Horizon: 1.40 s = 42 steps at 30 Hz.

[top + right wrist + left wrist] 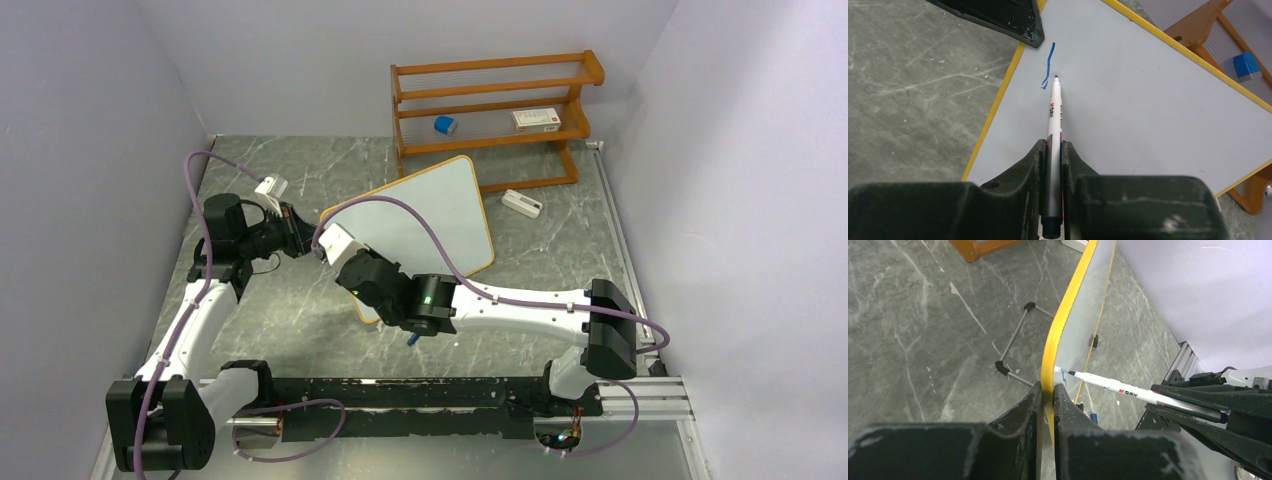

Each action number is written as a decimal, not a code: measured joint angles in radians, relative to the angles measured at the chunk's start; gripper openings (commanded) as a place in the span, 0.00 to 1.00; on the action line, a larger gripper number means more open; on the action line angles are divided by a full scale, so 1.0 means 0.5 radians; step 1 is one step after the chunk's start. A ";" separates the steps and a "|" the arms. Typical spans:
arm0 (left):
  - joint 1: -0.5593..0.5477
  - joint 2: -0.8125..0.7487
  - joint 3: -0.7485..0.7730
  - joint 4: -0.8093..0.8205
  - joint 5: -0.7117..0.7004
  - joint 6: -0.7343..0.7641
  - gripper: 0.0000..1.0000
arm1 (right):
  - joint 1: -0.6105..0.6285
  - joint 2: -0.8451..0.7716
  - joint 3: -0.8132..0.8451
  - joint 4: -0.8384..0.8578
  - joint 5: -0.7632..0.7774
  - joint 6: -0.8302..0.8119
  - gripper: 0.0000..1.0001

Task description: Write a sentence on the whiteboard

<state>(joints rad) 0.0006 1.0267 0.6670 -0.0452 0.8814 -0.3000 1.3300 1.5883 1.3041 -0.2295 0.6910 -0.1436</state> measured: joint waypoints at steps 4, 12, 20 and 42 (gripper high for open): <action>0.000 0.000 0.000 0.000 0.002 0.000 0.05 | -0.004 0.000 0.000 0.002 0.012 -0.008 0.00; 0.000 0.000 0.000 0.001 0.002 0.000 0.05 | -0.010 0.000 0.001 0.008 -0.003 -0.022 0.00; 0.000 0.004 0.000 0.003 0.002 0.001 0.05 | -0.009 -0.002 0.002 -0.068 -0.062 0.024 0.00; 0.000 0.005 0.000 0.007 0.002 0.000 0.05 | -0.008 -0.013 0.002 -0.120 -0.105 0.069 0.00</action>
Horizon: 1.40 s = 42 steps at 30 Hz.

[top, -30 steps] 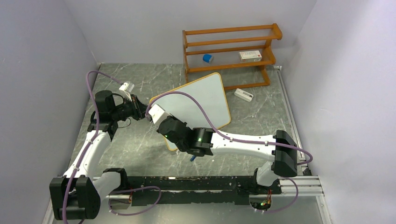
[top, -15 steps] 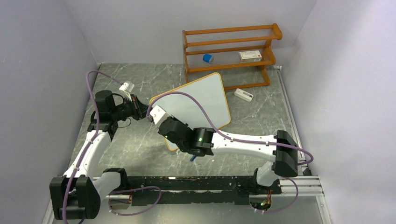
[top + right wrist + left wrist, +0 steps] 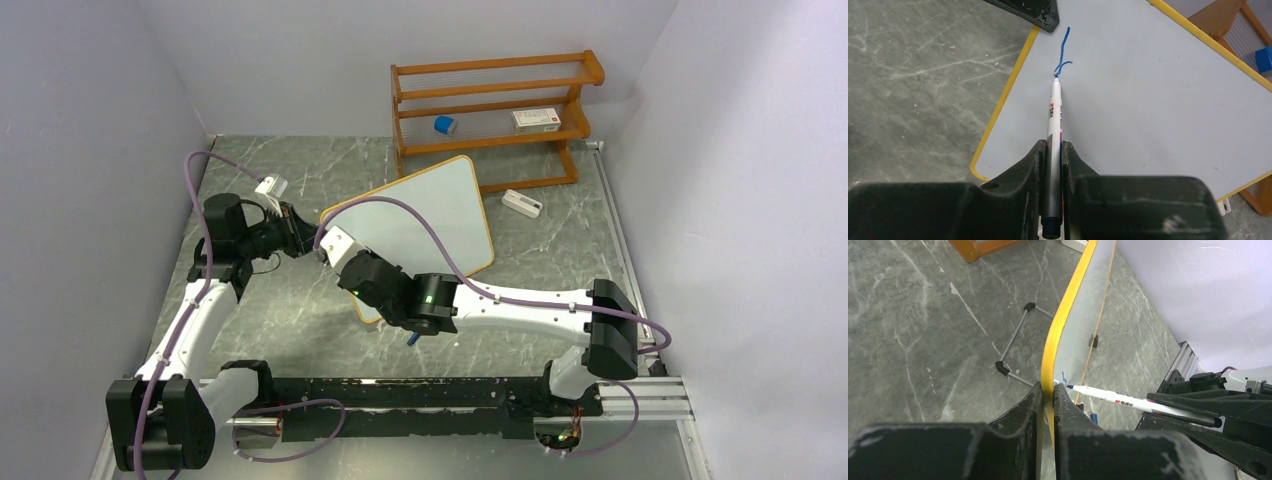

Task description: Write a sentence on the whiteboard

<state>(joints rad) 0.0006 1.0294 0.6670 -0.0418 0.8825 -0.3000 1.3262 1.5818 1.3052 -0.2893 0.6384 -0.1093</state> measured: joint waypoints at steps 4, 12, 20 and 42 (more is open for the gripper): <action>0.000 0.000 0.000 0.000 0.001 -0.001 0.05 | 0.000 0.000 0.000 0.021 0.014 -0.002 0.00; 0.000 0.001 0.000 0.001 0.001 -0.005 0.05 | 0.000 0.002 0.000 0.074 0.037 -0.010 0.00; 0.000 0.001 0.000 0.001 0.001 -0.006 0.05 | -0.001 0.009 0.000 0.072 0.051 -0.011 0.00; 0.000 0.002 0.000 0.001 -0.002 -0.005 0.05 | -0.014 0.019 0.004 0.104 0.060 -0.049 0.00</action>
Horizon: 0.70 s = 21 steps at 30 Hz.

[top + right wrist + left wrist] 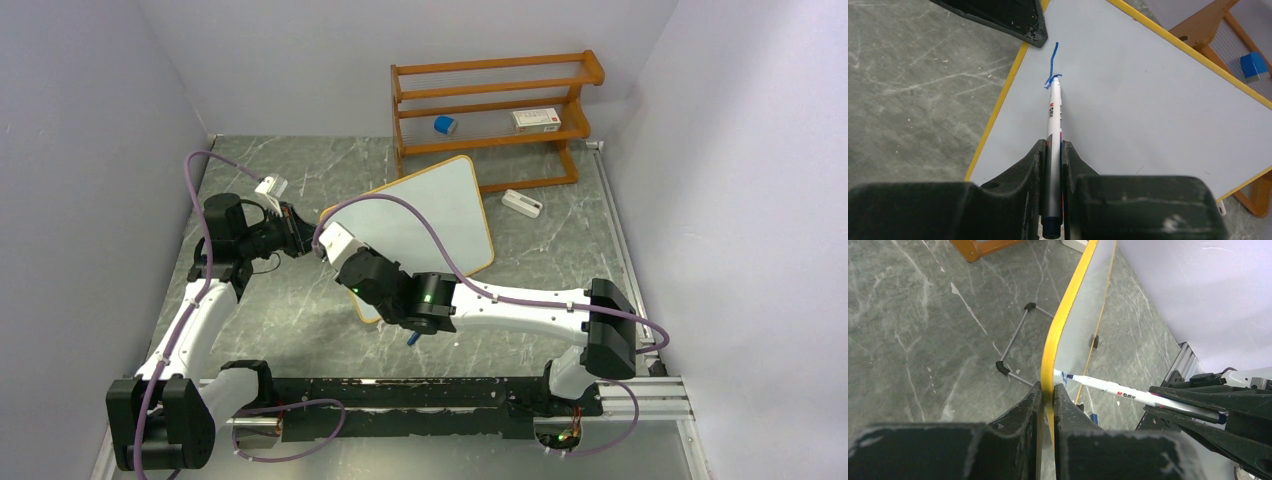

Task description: Write a sentence on the whiteboard

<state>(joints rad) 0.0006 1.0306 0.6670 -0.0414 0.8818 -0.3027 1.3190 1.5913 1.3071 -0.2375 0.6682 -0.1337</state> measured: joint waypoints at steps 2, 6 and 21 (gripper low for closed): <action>0.000 0.000 0.000 0.000 -0.001 0.000 0.05 | -0.005 0.000 0.001 0.011 0.005 -0.006 0.00; 0.000 0.000 0.000 0.000 -0.003 0.000 0.05 | -0.012 0.000 0.002 0.023 0.011 -0.014 0.00; 0.000 0.005 0.000 0.002 -0.012 0.000 0.05 | -0.069 0.000 0.033 0.110 0.030 -0.072 0.00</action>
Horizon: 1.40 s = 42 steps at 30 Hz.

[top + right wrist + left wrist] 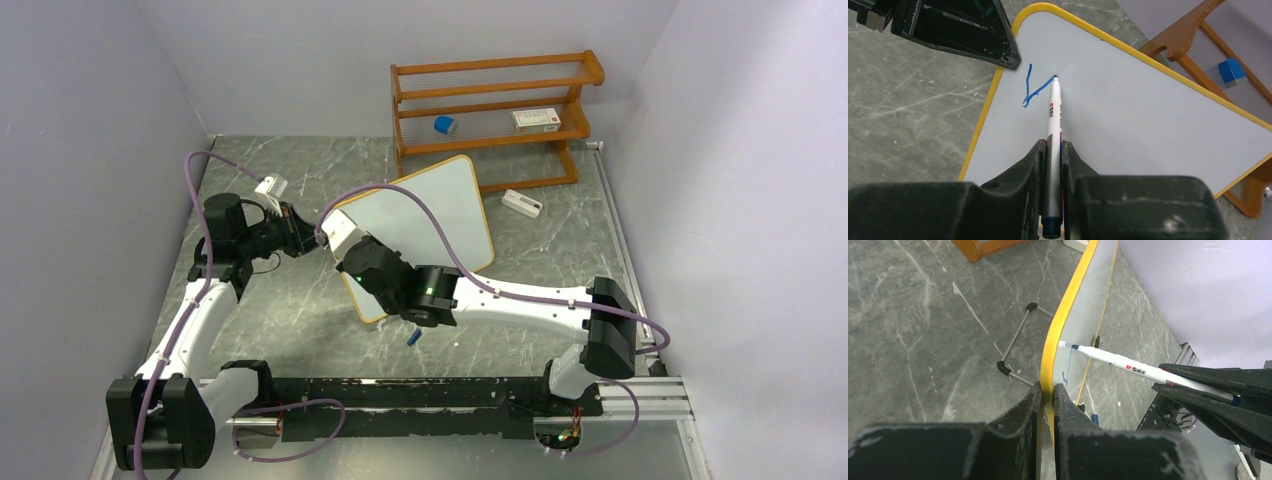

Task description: Write a sentence on the whiteboard

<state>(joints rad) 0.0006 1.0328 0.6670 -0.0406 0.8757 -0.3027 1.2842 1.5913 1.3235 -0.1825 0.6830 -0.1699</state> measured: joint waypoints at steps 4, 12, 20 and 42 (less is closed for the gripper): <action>0.000 0.000 0.000 0.000 0.001 0.000 0.05 | -0.002 0.000 0.005 -0.005 -0.002 -0.002 0.00; 0.000 0.000 0.000 -0.001 0.001 0.001 0.05 | -0.005 0.000 0.005 -0.050 -0.009 0.033 0.00; 0.000 0.000 0.000 -0.001 0.001 0.000 0.05 | -0.006 -0.001 0.005 -0.173 -0.022 0.118 0.00; 0.000 -0.001 0.000 -0.001 0.003 0.000 0.05 | -0.014 -0.017 0.005 -0.407 -0.062 0.272 0.00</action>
<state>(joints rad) 0.0006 1.0325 0.6670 -0.0410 0.8772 -0.3027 1.2774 1.5829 1.3262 -0.3862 0.6521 -0.0341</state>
